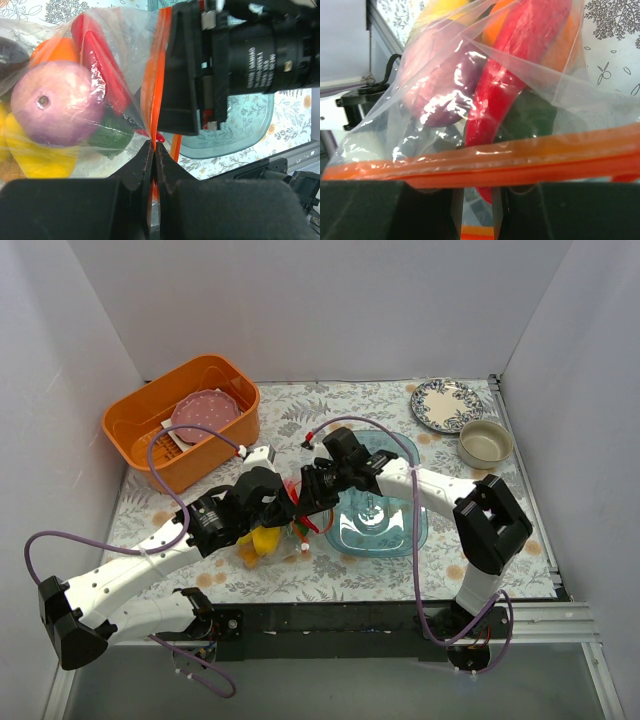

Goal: Place the food in the zip-top bag and seal the zipper
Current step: Place the fake fruit in the zipper food storage bag.

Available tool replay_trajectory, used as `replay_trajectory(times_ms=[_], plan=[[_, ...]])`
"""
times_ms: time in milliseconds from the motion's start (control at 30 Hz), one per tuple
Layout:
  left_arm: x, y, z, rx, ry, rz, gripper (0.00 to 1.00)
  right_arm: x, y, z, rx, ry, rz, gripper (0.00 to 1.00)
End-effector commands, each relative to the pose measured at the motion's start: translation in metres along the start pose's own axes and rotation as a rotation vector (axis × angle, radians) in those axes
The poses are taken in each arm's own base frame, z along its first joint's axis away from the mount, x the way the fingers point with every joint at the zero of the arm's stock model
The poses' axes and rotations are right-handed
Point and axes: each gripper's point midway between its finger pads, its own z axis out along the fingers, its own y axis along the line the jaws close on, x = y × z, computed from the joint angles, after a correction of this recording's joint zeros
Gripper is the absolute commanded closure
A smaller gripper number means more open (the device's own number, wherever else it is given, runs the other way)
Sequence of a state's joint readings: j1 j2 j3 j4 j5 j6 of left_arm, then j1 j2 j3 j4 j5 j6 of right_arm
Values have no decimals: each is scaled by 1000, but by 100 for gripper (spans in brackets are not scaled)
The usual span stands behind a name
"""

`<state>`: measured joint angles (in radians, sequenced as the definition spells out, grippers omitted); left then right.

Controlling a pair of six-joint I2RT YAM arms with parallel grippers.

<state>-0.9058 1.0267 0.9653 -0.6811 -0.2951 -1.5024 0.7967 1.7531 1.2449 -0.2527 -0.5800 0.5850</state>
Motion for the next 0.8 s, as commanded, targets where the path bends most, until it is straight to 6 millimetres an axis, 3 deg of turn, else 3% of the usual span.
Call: replay_trajectory(times_ms=[0, 167, 267, 300, 667, 767], plan=[[-18, -13, -14, 47, -44, -10, 100, -18, 9, 9, 35, -79, -56, 70], [-19, -11, -16, 48, -53, -21, 100, -17, 3, 15, 97, -106, -45, 64], [-20, -9, -17, 36, -61, -22, 100, -18, 3, 13, 119, -111, -81, 50], [-19, -7, -18, 32, -57, -21, 100, -18, 2, 9, 139, -115, -88, 45], [-18, -4, -17, 26, -62, -26, 100, -24, 15, -43, 204, -264, -150, 38], [-19, -3, -19, 25, -67, -27, 100, -22, 6, -59, 261, -322, -136, 36]])
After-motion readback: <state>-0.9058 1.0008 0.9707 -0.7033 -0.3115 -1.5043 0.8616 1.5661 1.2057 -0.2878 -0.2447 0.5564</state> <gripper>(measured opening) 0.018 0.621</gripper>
